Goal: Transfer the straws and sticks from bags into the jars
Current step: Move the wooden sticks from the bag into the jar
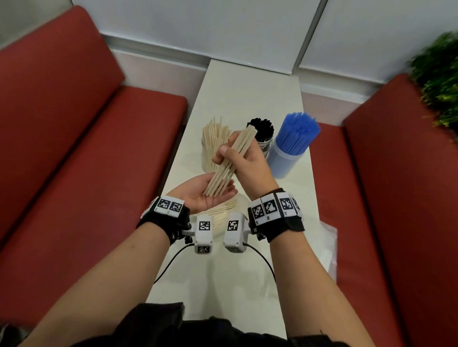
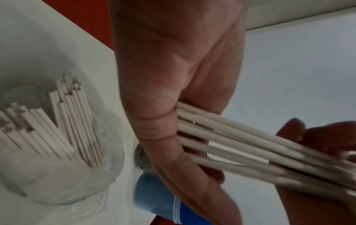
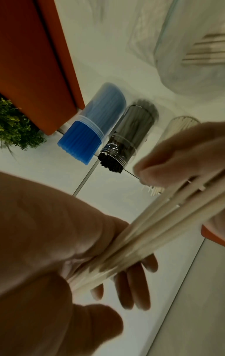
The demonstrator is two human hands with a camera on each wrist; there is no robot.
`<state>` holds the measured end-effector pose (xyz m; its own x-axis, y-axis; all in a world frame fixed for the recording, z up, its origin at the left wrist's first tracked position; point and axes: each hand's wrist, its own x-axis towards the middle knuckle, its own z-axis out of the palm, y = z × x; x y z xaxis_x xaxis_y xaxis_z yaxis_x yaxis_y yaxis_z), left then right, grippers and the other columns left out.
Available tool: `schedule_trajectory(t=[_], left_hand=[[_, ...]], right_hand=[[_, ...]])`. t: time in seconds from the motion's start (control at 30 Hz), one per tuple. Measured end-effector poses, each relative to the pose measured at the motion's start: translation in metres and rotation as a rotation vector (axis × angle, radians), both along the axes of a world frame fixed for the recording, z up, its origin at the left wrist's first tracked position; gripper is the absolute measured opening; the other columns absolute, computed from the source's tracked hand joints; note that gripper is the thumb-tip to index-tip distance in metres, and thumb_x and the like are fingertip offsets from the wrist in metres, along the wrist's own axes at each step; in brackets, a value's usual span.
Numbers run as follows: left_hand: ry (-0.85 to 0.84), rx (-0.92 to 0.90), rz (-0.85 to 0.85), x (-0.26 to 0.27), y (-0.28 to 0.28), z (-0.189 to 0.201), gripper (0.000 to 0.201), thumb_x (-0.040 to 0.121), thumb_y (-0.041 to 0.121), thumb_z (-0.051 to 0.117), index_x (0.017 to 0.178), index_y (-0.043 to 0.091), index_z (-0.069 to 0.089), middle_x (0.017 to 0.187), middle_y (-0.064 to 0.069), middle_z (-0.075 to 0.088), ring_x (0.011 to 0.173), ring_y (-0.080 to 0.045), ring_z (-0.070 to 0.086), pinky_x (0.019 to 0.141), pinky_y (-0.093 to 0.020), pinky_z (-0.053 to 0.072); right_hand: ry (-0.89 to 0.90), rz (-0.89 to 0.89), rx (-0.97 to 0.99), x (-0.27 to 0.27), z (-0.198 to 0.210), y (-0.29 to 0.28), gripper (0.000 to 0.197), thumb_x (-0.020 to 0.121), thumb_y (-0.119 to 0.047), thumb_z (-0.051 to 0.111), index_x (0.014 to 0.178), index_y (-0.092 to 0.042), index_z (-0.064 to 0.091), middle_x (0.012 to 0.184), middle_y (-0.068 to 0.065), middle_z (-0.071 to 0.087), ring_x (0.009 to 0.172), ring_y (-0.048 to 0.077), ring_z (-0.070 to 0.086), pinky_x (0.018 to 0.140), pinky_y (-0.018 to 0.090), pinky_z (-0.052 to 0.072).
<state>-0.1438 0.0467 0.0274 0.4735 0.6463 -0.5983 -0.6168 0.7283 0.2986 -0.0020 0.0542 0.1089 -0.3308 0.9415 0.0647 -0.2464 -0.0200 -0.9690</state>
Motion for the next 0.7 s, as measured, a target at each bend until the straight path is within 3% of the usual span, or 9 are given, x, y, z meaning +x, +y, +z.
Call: schedule_trajectory(t=[0.1,0.2,0.27,0.33,0.4,0.53,0.7], left_hand=[[-0.013,-0.012,-0.001,0.006,-0.002,0.001,0.020,0.086,0.011,0.064,0.094,-0.007,0.064,0.090,-0.019,0.064,0.077,-0.032,0.073,0.066,-0.038,0.064],[-0.028,-0.043,-0.068,0.010,-0.003,0.001,0.022,0.086,0.017,0.063,0.081,-0.005,0.064,0.077,-0.016,0.061,0.063,-0.026,0.071,0.052,-0.031,0.061],[0.004,-0.046,-0.178,0.009,-0.003,0.002,0.028,0.085,0.023,0.060,0.068,0.001,0.063,0.065,-0.011,0.059,0.047,-0.017,0.063,0.038,-0.021,0.051],[0.056,-0.017,-0.280,0.008,-0.004,0.003,0.029,0.085,0.025,0.056,0.063,0.006,0.060,0.056,-0.004,0.052,0.035,-0.008,0.046,0.026,-0.013,0.032],[0.082,0.026,-0.360,0.008,-0.004,0.005,0.031,0.086,0.025,0.052,0.062,0.008,0.062,0.050,0.001,0.046,0.032,-0.006,0.036,0.024,-0.013,0.021],[0.089,0.077,-0.417,0.006,-0.002,0.011,0.033,0.087,0.022,0.050,0.061,0.008,0.064,0.047,0.002,0.042,0.031,-0.006,0.035,0.026,-0.014,0.021],[0.086,0.097,-0.420,0.000,0.000,0.009,0.033,0.090,0.025,0.051,0.064,0.010,0.065,0.053,0.002,0.046,0.033,-0.005,0.036,0.027,-0.014,0.022]], right_hand=[[-0.013,-0.040,0.022,-0.005,0.000,-0.001,0.016,0.093,-0.011,0.068,0.090,-0.019,0.054,0.066,0.004,0.055,0.061,0.019,0.056,0.065,0.034,0.050],[0.064,-0.067,-0.045,-0.011,-0.006,-0.003,0.025,0.090,-0.017,0.071,0.074,-0.015,0.051,0.054,0.002,0.041,0.048,0.016,0.038,0.052,0.029,0.039],[0.103,-0.056,-0.088,-0.013,-0.010,-0.004,0.033,0.088,-0.019,0.071,0.068,-0.014,0.045,0.051,0.001,0.035,0.044,0.014,0.032,0.048,0.027,0.033],[0.134,-0.054,-0.124,-0.014,-0.011,-0.005,0.040,0.090,-0.019,0.070,0.065,-0.015,0.040,0.049,0.000,0.033,0.041,0.012,0.029,0.046,0.027,0.029],[0.156,-0.076,-0.156,-0.013,-0.009,-0.005,0.043,0.095,-0.022,0.068,0.065,-0.016,0.038,0.047,0.000,0.031,0.039,0.012,0.028,0.044,0.025,0.028],[0.161,-0.070,-0.168,-0.008,-0.001,-0.002,0.048,0.096,-0.015,0.065,0.056,-0.017,0.039,0.047,0.003,0.033,0.043,0.016,0.032,0.047,0.027,0.034],[-0.058,-0.053,-0.117,-0.006,0.000,0.000,0.043,0.098,-0.018,0.063,0.059,-0.011,0.046,0.053,0.009,0.042,0.049,0.023,0.047,0.053,0.030,0.042]])
